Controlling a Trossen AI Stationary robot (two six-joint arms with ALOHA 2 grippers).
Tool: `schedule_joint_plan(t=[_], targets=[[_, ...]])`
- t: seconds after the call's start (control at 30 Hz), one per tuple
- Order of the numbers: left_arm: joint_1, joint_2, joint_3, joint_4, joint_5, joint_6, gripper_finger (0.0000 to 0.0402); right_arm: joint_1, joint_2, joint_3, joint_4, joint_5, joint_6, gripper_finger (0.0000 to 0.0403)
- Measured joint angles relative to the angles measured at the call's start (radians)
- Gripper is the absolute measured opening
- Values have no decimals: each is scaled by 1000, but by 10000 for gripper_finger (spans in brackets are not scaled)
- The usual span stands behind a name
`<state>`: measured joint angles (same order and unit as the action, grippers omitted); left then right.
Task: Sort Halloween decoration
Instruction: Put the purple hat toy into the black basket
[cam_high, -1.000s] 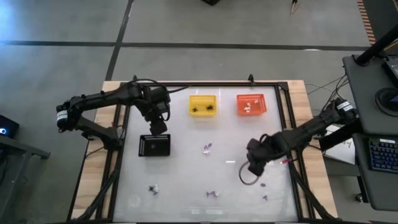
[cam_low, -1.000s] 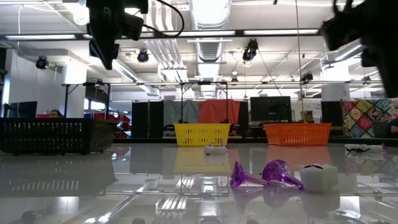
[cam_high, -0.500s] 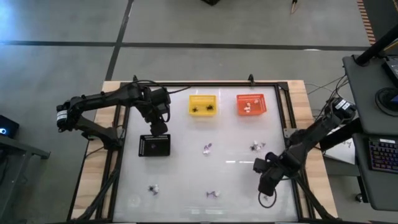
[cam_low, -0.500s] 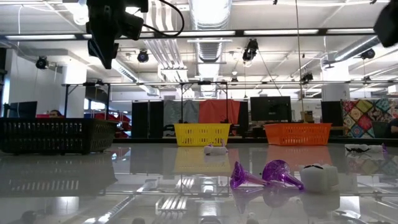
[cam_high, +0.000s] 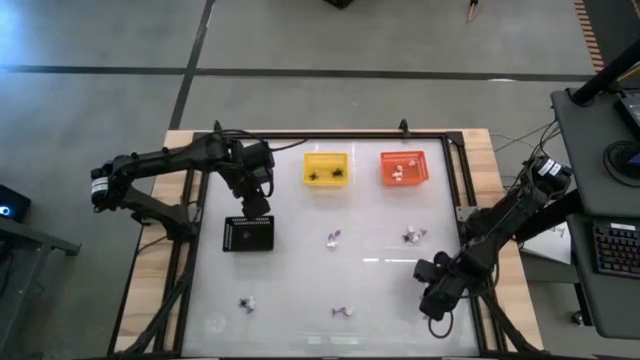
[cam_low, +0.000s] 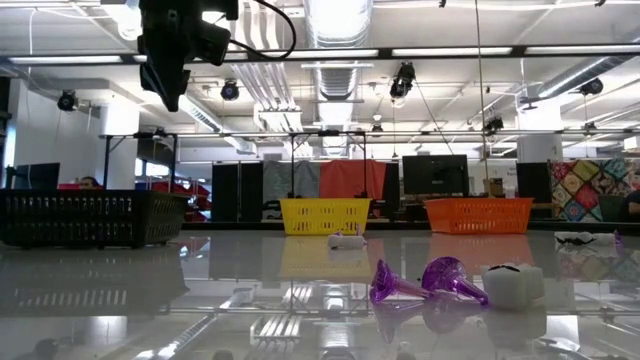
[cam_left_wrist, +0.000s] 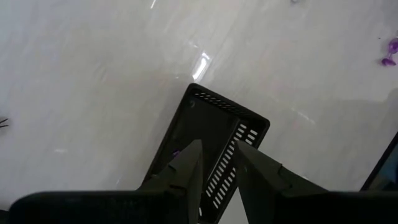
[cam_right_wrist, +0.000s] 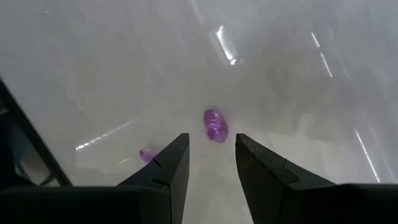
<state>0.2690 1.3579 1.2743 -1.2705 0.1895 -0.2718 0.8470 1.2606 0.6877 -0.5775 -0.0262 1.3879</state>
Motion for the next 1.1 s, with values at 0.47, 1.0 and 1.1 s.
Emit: schedule_joint_plan(t=[0.47, 1.0, 1.1], targets=[[0, 0, -1, 17, 0, 0, 75, 0, 19, -40, 45, -1, 25, 121], [0, 0, -2, 46, 0, 0, 75, -1, 121, -39, 82, -25, 7, 54], [0, 0, -2, 49, 0, 0, 75, -1, 111, -39, 84, -27, 7, 22]])
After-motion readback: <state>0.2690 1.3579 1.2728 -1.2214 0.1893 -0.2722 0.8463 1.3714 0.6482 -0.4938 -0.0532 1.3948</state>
